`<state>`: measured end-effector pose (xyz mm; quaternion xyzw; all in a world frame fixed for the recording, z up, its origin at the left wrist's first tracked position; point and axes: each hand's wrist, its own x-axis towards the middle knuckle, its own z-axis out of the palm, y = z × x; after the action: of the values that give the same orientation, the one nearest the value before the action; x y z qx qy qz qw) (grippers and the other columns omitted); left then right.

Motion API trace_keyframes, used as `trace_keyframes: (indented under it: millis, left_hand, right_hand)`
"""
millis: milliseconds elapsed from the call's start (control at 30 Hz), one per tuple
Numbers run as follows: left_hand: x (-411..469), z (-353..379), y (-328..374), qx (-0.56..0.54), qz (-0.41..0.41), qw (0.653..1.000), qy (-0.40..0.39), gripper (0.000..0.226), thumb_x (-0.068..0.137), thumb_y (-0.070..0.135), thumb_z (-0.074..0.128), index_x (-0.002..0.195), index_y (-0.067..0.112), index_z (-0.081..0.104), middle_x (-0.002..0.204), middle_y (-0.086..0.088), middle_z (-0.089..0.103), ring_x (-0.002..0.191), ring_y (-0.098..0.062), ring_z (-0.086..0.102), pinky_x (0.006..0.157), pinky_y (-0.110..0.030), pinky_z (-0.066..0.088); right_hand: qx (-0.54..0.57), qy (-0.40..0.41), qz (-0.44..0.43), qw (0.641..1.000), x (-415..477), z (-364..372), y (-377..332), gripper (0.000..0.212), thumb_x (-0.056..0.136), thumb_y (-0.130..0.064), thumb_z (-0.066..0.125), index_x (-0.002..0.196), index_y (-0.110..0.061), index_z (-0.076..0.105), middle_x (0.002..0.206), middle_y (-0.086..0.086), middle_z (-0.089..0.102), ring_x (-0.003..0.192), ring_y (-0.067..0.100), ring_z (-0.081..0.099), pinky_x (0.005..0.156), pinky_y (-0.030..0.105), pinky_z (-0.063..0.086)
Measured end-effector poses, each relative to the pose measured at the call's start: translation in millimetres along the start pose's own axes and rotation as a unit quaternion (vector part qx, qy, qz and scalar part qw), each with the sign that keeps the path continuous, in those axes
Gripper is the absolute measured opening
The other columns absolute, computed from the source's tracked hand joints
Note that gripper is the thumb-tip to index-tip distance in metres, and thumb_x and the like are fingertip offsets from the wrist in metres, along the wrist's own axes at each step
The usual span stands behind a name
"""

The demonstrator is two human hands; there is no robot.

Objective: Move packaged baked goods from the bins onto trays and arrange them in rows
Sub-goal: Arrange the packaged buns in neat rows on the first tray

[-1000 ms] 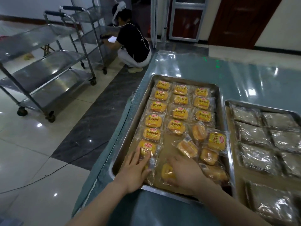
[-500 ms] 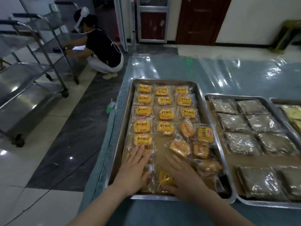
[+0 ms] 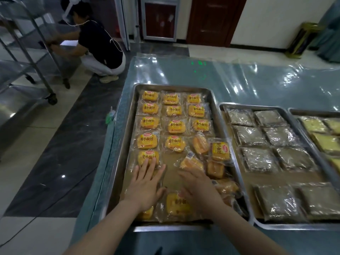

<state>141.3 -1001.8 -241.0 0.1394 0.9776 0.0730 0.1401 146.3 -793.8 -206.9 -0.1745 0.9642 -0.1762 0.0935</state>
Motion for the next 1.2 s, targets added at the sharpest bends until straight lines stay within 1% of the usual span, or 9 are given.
trace_keyframes:
  millis: [67, 267, 400, 467, 567, 733, 967, 1100, 1200]
  left_hand:
    - [0.8, 2.3, 1.3, 0.006, -0.004, 1.000, 0.008, 0.072, 0.093, 0.060, 0.025, 0.135, 0.044, -0.031, 0.148, 0.000, -0.038, 0.130, -0.021, -0.043, 0.105, -0.042, -0.026]
    - [-2.4, 5.4, 1.2, 0.010, -0.008, 0.999, 0.030, 0.070, 0.093, 0.060, 0.023, 0.137, 0.044, -0.029, 0.149, 0.001, -0.035, 0.132, -0.019, -0.041, 0.108, -0.042, -0.024]
    - [-4.4, 4.4, 1.3, 0.008, -0.006, 0.999, 0.043, 0.069, 0.094, 0.057, 0.025, 0.140, 0.042, -0.024, 0.150, 0.002, -0.033, 0.134, -0.020, -0.038, 0.106, -0.040, -0.027]
    - [-5.3, 3.8, 1.8, 0.008, -0.004, 0.999, 0.047, 0.069, 0.094, 0.056, 0.026, 0.142, 0.040, -0.022, 0.151, 0.002, -0.032, 0.135, -0.020, -0.036, 0.106, -0.039, -0.027]
    - [-6.0, 4.7, 2.9, 0.000, -0.016, 0.998, 0.056, 0.073, 0.094, 0.055, 0.027, 0.143, 0.035, -0.023, 0.151, 0.004, -0.030, 0.137, -0.018, -0.032, 0.108, -0.038, -0.025]
    - [-7.9, 3.3, 5.0, -0.013, -0.031, 0.998, 0.062, 0.077, 0.093, 0.056, 0.028, 0.142, 0.027, -0.024, 0.153, 0.004, -0.027, 0.138, -0.013, -0.031, 0.110, -0.036, -0.022]
    - [-8.9, 5.1, 5.0, -0.014, -0.043, 0.998, 0.054, 0.076, 0.093, 0.054, 0.029, 0.144, 0.029, -0.020, 0.153, 0.004, -0.026, 0.136, -0.012, -0.033, 0.108, -0.035, -0.024]
    - [-7.9, 6.7, 4.8, -0.015, -0.050, 0.998, 0.045, 0.076, 0.091, 0.054, 0.028, 0.142, 0.032, -0.024, 0.152, 0.005, -0.027, 0.135, -0.012, -0.035, 0.105, -0.034, -0.026]
    - [-7.4, 8.0, 4.0, -0.016, -0.050, 0.998, 0.044, 0.076, 0.090, 0.055, 0.028, 0.142, 0.032, -0.023, 0.153, 0.005, -0.026, 0.134, -0.011, -0.036, 0.105, -0.034, -0.027]
  right_hand:
    - [0.000, 0.047, 0.040, 0.998, 14.2, -6.1, 5.2, 0.052, 0.089, -0.034, 0.056, 0.138, -0.028, 0.039, 0.144, -0.007, 0.036, 0.134, 0.015, 0.032, 0.109, 0.034, 0.028]
    - [-0.071, -0.017, 0.102, 0.992, 43.6, -11.6, 15.3, 0.066, 0.081, -0.035, 0.069, 0.137, -0.024, 0.035, 0.139, -0.002, 0.042, 0.125, 0.021, 0.042, 0.101, 0.037, 0.040]
    - [0.007, -0.033, 0.110, 0.993, 53.0, -22.6, 17.9, 0.041, 0.082, -0.022, 0.065, 0.114, -0.031, 0.042, 0.095, -0.011, 0.059, 0.081, 0.006, 0.059, 0.065, 0.022, 0.052]
    - [0.115, -0.098, 0.103, 0.983, 61.2, -32.9, 19.5, 0.031, 0.081, -0.023, 0.067, 0.099, -0.035, 0.045, 0.089, -0.013, 0.058, 0.077, 0.002, 0.059, 0.057, 0.017, 0.050]
    - [0.161, -0.158, 0.072, 0.971, 75.1, -39.8, 21.0, 0.025, 0.086, -0.021, 0.063, 0.107, -0.034, 0.056, 0.103, -0.014, 0.059, 0.090, 0.004, 0.060, 0.070, 0.022, 0.053]
    - [0.013, 0.020, 0.007, 1.000, 86.5, -28.6, 22.2, 0.034, 0.088, -0.032, 0.059, 0.122, -0.027, 0.053, 0.116, -0.005, 0.059, 0.102, 0.014, 0.054, 0.085, 0.031, 0.046]
    - [-0.055, -0.093, -0.057, 0.992, 68.3, -8.6, 33.2, 0.071, 0.082, -0.039, 0.066, 0.144, -0.032, 0.033, 0.149, -0.008, 0.034, 0.134, 0.018, 0.032, 0.108, 0.039, 0.033]
    - [-0.045, -0.123, -0.012, 0.991, 67.2, -14.4, 27.7, 0.067, 0.088, -0.057, 0.048, 0.145, -0.027, 0.031, 0.149, -0.001, 0.028, 0.128, 0.026, 0.040, 0.102, 0.042, 0.040]
    - [-0.041, -0.058, 0.031, 0.997, 61.7, -19.1, 24.2, 0.061, 0.093, -0.056, 0.039, 0.138, -0.015, 0.041, 0.144, 0.006, 0.030, 0.117, 0.028, 0.050, 0.091, 0.040, 0.048]
